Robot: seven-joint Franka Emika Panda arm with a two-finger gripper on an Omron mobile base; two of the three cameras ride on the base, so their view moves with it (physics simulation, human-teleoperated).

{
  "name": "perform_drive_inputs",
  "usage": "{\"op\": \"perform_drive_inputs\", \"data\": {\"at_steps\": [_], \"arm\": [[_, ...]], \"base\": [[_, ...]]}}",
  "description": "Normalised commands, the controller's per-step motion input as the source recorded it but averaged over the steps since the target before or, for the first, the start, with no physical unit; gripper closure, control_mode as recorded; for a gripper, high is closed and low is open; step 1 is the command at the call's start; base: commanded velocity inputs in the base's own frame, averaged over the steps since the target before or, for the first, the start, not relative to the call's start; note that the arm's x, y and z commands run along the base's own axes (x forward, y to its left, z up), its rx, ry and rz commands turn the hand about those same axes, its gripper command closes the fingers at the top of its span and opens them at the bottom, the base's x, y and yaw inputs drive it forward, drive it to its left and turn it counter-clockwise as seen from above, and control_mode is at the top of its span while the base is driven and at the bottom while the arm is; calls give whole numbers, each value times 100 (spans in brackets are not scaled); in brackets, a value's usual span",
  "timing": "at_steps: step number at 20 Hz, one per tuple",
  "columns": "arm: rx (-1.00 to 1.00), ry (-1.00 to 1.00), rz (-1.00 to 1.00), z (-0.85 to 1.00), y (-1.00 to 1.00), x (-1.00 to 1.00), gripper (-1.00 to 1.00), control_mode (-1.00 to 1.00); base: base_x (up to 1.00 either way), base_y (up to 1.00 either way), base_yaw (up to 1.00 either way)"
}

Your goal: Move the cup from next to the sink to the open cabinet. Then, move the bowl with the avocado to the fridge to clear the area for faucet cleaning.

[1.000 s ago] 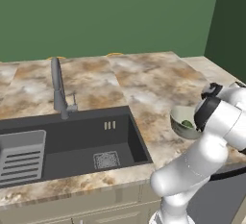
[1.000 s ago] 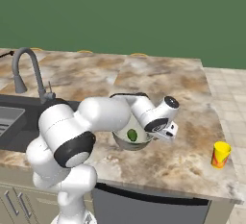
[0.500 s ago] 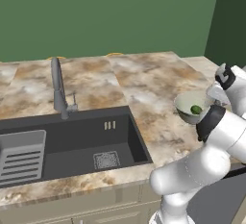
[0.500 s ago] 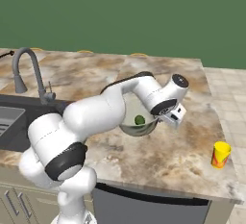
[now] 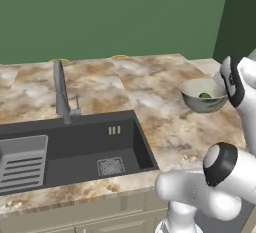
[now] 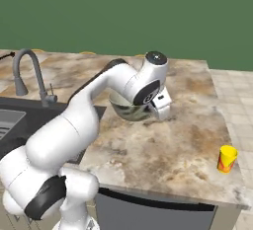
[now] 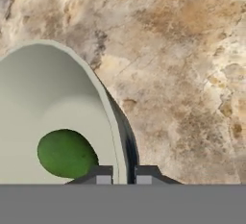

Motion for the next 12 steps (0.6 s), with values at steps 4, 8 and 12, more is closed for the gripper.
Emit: {"op": "perform_drive_inputs", "data": {"at_steps": [4, 8, 12], "arm": [[0, 0, 0, 0, 0, 0, 100, 100], [0, 0, 0, 0, 0, 0, 100, 100], [0, 0, 0, 0, 0, 0, 100, 100]], "base": [[-90, 100, 16], [-25, 99, 71], [-5, 75, 82]]}}
